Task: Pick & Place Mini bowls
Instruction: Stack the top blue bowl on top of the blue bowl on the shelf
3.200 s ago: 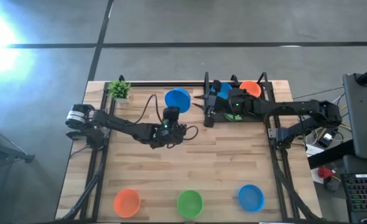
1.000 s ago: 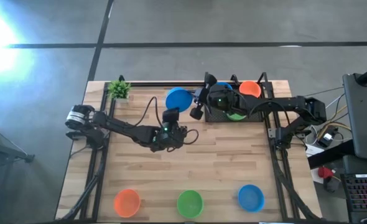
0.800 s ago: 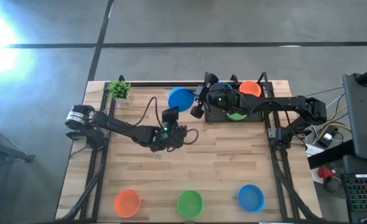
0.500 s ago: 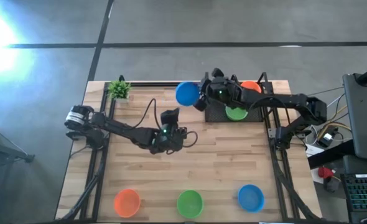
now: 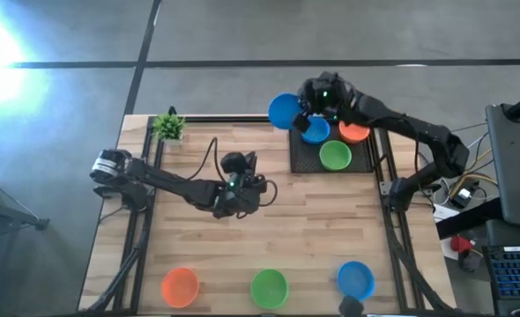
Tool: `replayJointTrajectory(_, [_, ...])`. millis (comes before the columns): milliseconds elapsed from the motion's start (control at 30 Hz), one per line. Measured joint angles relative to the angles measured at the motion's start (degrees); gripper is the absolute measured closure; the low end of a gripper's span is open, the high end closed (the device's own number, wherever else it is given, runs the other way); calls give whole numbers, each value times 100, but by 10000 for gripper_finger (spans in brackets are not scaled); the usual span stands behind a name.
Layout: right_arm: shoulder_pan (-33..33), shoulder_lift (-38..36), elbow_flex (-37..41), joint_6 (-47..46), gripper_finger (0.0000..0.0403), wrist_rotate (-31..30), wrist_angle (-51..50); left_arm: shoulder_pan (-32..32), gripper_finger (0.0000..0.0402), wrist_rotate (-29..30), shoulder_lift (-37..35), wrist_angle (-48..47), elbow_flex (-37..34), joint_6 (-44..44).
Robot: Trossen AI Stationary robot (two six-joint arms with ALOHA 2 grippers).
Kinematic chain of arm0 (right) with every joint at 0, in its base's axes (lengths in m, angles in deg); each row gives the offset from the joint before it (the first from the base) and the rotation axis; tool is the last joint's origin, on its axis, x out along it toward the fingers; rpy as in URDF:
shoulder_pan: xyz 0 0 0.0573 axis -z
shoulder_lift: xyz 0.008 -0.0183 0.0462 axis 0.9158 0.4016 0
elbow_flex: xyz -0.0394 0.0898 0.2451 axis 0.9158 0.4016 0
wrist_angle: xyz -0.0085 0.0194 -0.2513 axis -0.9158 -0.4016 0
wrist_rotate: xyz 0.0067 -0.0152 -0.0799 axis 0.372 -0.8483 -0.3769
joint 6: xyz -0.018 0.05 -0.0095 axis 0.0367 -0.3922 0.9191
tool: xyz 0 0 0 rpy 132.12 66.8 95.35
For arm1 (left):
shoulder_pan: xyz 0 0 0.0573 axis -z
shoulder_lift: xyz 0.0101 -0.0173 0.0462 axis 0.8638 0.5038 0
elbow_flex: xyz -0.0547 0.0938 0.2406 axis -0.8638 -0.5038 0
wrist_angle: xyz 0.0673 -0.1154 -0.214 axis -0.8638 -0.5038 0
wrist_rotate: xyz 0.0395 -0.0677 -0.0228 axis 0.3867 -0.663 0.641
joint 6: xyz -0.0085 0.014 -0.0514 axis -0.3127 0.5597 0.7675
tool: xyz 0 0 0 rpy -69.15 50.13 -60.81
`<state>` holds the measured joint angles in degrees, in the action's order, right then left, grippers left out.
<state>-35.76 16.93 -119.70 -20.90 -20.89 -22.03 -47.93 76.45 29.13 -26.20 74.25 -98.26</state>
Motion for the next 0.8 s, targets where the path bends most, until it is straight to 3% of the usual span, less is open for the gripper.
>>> replayJointTrajectory(100, [395,0,-148,0,395,576,-389,0,309,-13,-114,-1,15,283])
replayJointTrajectory(233, [852,0,-341,2,395,699,-892,-9,309,-94,-336,-35,13,579])
replayJointTrajectory(333, [1165,0,-393,76,395,763,-1159,-33,309,-387,-514,-31,13,775])
replayJointTrajectory(500, [1675,11,-393,272,395,1394,-1573,-168,309,-1112,-747,-65,9,908])
replayJointTrajectory(800, [2339,27,-393,471,395,1429,-2088,-407,309,-1486,-1021,-257,7,921])
